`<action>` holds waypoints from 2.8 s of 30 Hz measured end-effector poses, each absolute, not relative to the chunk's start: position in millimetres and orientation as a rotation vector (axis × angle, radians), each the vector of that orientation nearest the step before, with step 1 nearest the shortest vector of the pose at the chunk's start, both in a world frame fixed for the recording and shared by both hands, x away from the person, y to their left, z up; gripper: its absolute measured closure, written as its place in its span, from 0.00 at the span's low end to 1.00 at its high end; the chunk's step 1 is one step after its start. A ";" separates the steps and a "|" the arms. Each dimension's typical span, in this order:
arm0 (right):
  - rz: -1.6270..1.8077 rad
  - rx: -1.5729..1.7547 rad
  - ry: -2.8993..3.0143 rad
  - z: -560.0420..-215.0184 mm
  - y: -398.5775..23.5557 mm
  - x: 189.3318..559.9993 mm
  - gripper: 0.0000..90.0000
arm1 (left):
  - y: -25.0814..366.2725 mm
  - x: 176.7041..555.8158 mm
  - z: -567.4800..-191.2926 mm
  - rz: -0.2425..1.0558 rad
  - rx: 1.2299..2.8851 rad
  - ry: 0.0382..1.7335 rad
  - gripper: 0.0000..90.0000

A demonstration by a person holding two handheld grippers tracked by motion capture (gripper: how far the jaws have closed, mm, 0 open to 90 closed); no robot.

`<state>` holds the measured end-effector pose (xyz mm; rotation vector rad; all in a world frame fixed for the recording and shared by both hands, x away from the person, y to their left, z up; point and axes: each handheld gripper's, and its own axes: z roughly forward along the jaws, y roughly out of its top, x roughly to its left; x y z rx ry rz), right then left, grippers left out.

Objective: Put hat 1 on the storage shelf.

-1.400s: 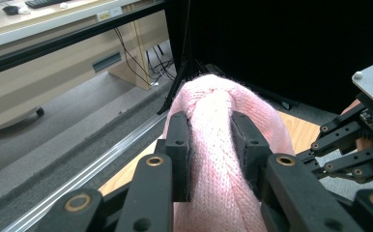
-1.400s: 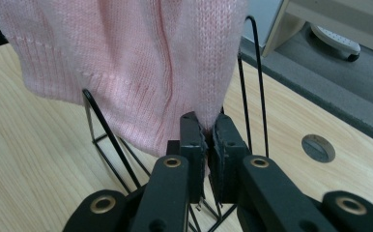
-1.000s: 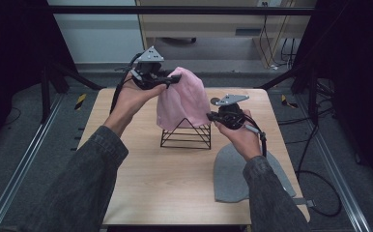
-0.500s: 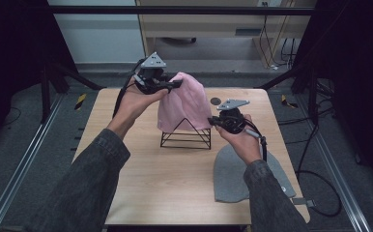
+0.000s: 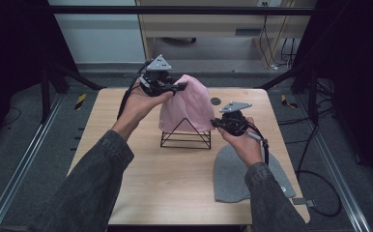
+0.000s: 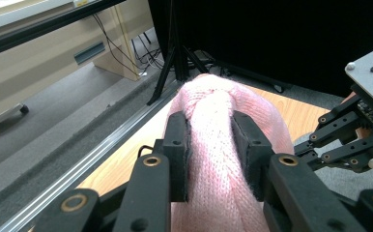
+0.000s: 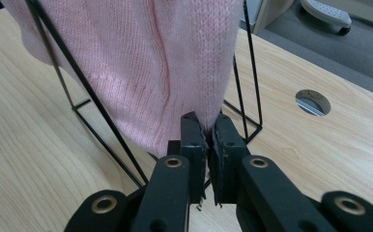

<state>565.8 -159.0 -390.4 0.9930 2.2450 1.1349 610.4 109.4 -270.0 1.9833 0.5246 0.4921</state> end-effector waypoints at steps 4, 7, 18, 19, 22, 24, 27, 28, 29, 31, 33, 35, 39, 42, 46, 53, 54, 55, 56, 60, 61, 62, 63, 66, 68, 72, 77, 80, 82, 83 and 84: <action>1.125 1.006 2.240 -391.6 -161.9 566.3 0.95 | 107.4 610.8 -273.8 0.487 1.987 0.523 0.78; 1.127 1.016 2.238 -394.8 -164.4 565.7 0.95 | 108.0 610.6 -277.5 0.487 2.001 0.516 0.78; 1.119 1.034 2.247 -409.0 -164.0 563.6 0.95 | 108.1 610.9 -290.5 0.501 2.018 0.509 0.78; 1.121 1.035 2.247 -409.5 -163.9 563.3 0.95 | 108.7 610.9 -291.8 0.505 2.019 0.503 0.78; 1.116 1.039 2.247 -411.4 -163.5 562.4 0.95 | 108.9 610.5 -295.9 0.506 2.023 0.498 0.78; 1.110 1.045 2.248 -414.7 -163.6 561.7 0.95 | 109.1 610.6 -298.7 0.505 2.028 0.496 0.78; 1.111 1.044 2.257 -419.2 -162.9 560.9 0.95 | 110.1 610.3 -302.1 0.497 2.030 0.499 0.77; 1.111 1.044 2.257 -419.2 -162.9 560.9 0.95 | 110.1 610.3 -302.1 0.497 2.030 0.499 0.77; 1.110 1.048 2.263 -420.1 -161.8 560.4 0.95 | 111.0 609.9 -303.0 0.492 2.026 0.496 0.77; 1.106 1.040 2.266 -420.4 -161.4 560.5 0.95 | 112.0 609.0 -303.5 0.484 2.022 0.498 0.77; 1.105 1.038 2.268 -420.3 -161.3 560.5 0.95 | 112.4 608.4 -303.7 0.477 2.022 0.505 0.77; 1.105 1.038 2.270 -420.1 -161.0 560.3 0.95 | 113.0 607.8 -303.5 0.477 2.025 0.504 0.77; 1.102 1.039 2.276 -421.4 -160.5 559.3 0.95 | 112.7 603.7 -303.6 0.469 2.030 0.489 0.77; 1.094 1.034 2.282 -422.8 -160.4 559.1 0.95 | 112.1 601.5 -303.8 0.461 2.040 0.488 0.78; 1.092 1.040 2.290 -427.1 -160.5 557.8 0.95 | 112.0 600.2 -305.7 0.460 2.058 0.490 0.78; 1.082 1.039 2.307 -431.8 -159.4 556.0 0.95 | 114.1 599.7 -311.2 0.439 2.065 0.505 0.79; 1.078 1.039 2.311 -432.5 -159.6 555.7 0.95 | 115.1 599.2 -313.0 0.434 2.066 0.508 0.79; 1.081 1.042 2.309 -433.2 -159.6 555.6 0.95 | 115.3 598.9 -313.9 0.431 2.063 0.510 0.79; 1.081 1.042 2.309 -433.6 -159.9 555.7 0.95 | 115.4 598.7 -314.5 0.427 2.063 0.508 0.79; 1.074 1.040 2.313 -434.9 -159.6 554.9 0.95 | 114.1 594.9 -313.6 0.405 2.055 0.487 0.79; 1.071 1.035 2.313 -434.7 -160.0 554.7 0.95 | 113.3 593.5 -312.5 0.410 2.058 0.483 0.79; 1.073 1.038 2.312 -434.4 -160.2 554.5 0.95 | 112.8 592.7 -311.7 0.411 2.061 0.483 0.79; 1.073 1.038 2.312 -434.4 -160.2 554.5 0.95 | 112.8 592.7 -311.7 0.411 2.061 0.483 0.79; 1.085 1.034 2.303 -431.3 -161.4 553.4 0.95 | 111.9 589.5 -307.6 0.394 2.059 0.488 0.81; 1.087 1.030 2.304 -430.3 -162.1 552.1 0.95 | 111.6 588.2 -306.9 0.381 2.052 0.493 0.81; 1.087 1.032 2.306 -432.4 -163.0 550.5 0.95 | 110.7 588.8 -308.1 0.363 2.067 0.492 0.82; 1.080 1.044 2.314 -437.7 -163.3 551.4 0.95 | 107.7 591.2 -311.7 0.358 2.082 0.502 0.81; 1.075 1.046 2.317 -440.1 -164.0 552.4 0.95 | 106.6 593.0 -313.9 0.357 2.081 0.515 0.81; 1.074 1.055 2.318 -441.9 -163.7 552.8 0.95 | 106.9 594.7 -315.6 0.359 2.090 0.517 0.81; 1.071 1.055 2.319 -442.6 -163.7 553.3 0.95 | 106.8 595.5 -316.9 0.357 2.089 0.528 0.81; 1.071 1.055 2.319 -442.6 -163.7 553.3 0.95 | 106.8 595.5 -316.9 0.357 2.089 0.528 0.81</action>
